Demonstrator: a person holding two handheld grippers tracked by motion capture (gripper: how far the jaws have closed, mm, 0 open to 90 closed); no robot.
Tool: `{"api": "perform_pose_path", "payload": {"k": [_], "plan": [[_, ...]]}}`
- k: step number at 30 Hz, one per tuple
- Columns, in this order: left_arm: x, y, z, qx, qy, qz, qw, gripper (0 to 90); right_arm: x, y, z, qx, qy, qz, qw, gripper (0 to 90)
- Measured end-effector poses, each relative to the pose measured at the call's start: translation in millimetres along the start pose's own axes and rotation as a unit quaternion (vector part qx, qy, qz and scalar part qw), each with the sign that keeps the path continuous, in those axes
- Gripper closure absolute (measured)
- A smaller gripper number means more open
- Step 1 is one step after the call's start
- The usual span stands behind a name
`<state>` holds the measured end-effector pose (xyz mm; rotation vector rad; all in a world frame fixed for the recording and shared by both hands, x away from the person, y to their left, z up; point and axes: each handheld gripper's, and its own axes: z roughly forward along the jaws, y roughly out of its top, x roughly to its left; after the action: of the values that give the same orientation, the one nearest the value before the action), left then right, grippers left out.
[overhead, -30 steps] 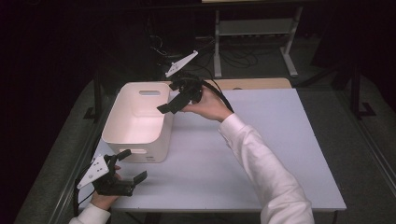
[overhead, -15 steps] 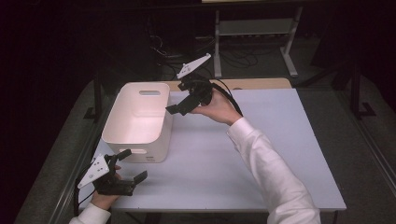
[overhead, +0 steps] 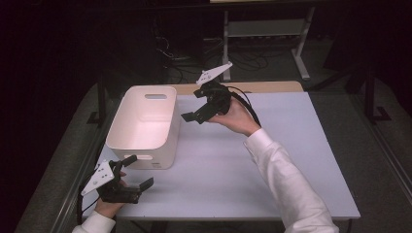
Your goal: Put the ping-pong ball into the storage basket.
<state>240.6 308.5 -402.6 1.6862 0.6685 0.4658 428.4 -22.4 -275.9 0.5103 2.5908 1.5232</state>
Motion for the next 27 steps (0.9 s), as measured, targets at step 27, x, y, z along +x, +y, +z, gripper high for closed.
{"api": "perform_pose_path", "payload": {"k": [27], "plan": [[0.3, 0.9, 1.4, 0.004, 0.003, 0.002, 1.0, 0.9, 0.6, -55.4, -43.7, -0.061, -0.041, 0.037, 0.9966, 0.0]]}}
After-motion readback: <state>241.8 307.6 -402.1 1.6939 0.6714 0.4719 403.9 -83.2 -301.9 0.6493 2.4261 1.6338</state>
